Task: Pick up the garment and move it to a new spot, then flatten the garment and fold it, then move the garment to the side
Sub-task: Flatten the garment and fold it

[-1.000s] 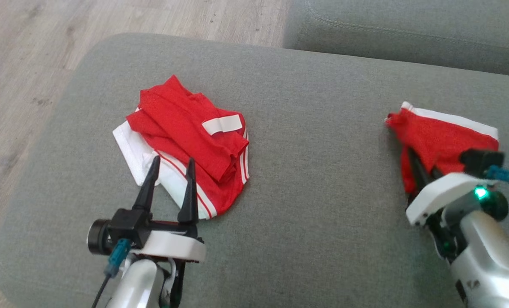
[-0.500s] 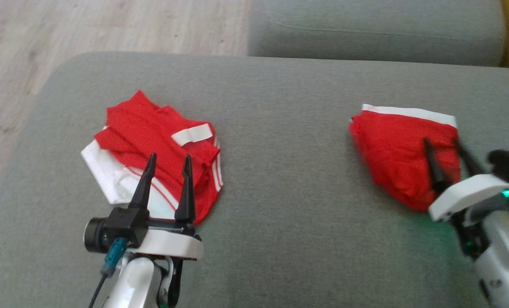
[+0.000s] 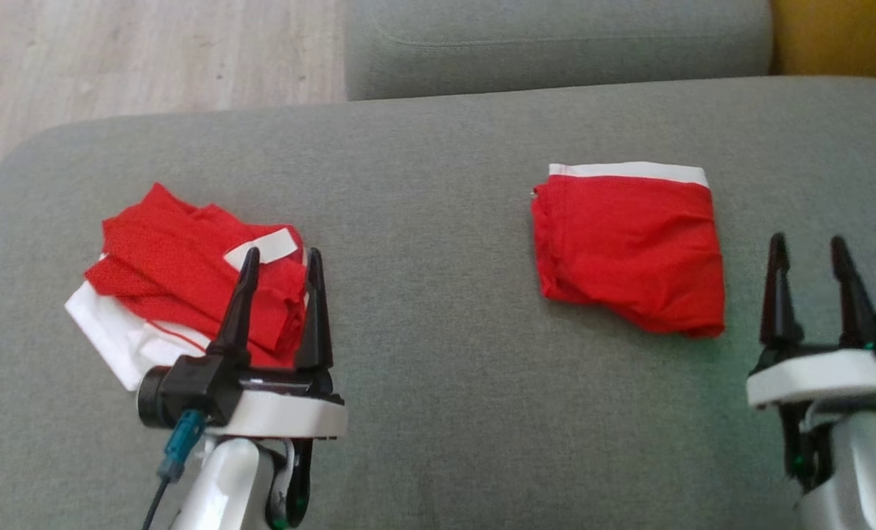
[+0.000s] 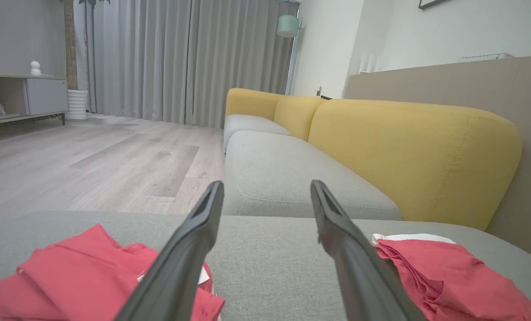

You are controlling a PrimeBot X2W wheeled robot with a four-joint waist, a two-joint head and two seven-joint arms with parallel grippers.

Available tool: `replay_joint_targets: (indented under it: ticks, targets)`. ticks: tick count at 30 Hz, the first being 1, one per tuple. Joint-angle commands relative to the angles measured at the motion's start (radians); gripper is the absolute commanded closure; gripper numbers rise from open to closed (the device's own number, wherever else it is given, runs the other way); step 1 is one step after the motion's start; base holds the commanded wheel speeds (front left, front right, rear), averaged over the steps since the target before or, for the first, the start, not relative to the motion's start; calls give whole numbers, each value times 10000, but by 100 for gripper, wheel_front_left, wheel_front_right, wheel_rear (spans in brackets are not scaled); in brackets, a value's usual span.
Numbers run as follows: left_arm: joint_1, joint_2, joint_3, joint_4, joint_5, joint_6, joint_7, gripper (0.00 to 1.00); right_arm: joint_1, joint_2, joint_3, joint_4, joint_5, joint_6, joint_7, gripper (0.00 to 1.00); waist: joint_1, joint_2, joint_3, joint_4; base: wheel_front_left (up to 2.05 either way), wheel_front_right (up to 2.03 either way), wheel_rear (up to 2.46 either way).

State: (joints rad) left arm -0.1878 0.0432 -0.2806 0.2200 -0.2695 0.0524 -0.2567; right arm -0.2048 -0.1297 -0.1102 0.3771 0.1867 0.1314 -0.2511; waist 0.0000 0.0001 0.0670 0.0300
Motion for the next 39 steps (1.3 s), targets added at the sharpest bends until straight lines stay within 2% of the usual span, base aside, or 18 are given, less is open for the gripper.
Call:
replay_joint_targets:
  ticks: [1,9,10,11,16,18,26,30,34,39]
  targets:
    - [-57,70,422,-422,-115,48,-51,0,59,249,25,-721,-331,-7,-104,0,0,-1,94,-168,0,0,0]
    - [-123,70,309,-461,-125,5,-51,0,301,656,-156,-1236,-823,-7,-105,0,0,-1,518,-75,0,0,0]
    - [-178,70,292,-463,-112,-2,-51,0,211,666,-179,-1250,-844,-7,-105,32,0,-1,647,-15,0,0,0]
    - [-242,70,265,-461,-95,-13,-51,0,96,670,-165,-1244,-882,-7,-101,100,0,-1,788,55,0,0,0]
    - [-586,70,97,-460,-61,-70,-51,0,-632,602,-39,-971,-767,-7,266,100,0,-1,1480,446,0,0,0]
    - [-860,70,-43,-449,-117,-65,-51,0,-1393,486,-212,-447,-496,-7,819,100,0,-1,1981,737,0,0,0]
    - [-1414,70,-435,-501,-255,30,-51,0,-3334,279,-1164,2079,-1641,-7,1686,100,0,-1,2737,1246,0,0,0]
    - [-1468,70,-395,-554,-323,99,-51,0,-4056,352,-1153,3212,-1652,-7,1290,100,0,-1,2749,1315,0,0,0]
    - [-1399,70,-284,-533,-331,105,-51,0,-4582,591,-518,3599,-1387,-7,572,100,0,-1,2607,1332,0,0,0]
    - [-1361,70,-290,-562,-324,98,-51,0,-4790,741,709,4254,-1143,-7,464,100,0,-1,2500,1412,0,0,0]
